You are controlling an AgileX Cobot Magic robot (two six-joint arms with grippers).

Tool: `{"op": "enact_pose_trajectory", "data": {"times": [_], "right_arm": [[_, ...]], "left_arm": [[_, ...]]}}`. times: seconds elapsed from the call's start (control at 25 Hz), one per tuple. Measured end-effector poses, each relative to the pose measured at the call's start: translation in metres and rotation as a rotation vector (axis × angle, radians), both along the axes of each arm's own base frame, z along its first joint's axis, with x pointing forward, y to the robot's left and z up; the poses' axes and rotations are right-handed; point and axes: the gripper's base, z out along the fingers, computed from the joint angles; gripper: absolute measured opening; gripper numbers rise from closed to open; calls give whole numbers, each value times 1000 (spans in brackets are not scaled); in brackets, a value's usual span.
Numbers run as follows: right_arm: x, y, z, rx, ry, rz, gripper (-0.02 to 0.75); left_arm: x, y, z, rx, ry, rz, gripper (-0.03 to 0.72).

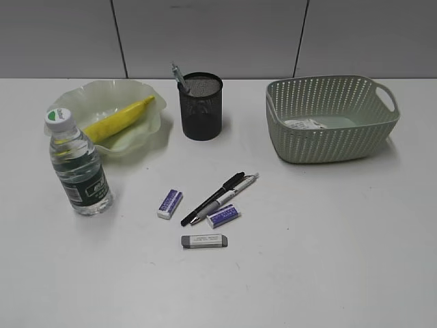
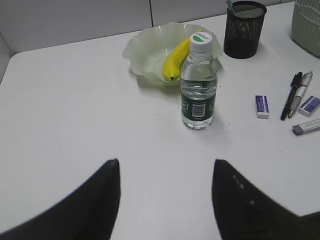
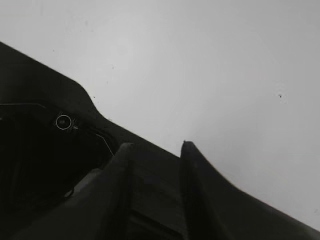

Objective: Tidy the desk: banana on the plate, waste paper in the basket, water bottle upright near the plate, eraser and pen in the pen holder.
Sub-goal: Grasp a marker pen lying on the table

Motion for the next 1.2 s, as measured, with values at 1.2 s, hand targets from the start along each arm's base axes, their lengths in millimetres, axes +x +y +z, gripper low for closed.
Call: {"op": "enact_pose_trajectory", "data": {"times": [1.2], "right_arm": [[-73, -45, -13, 297, -515, 4, 265]], "left_arm": [[210, -98, 24, 3, 448, -455, 435]]}}
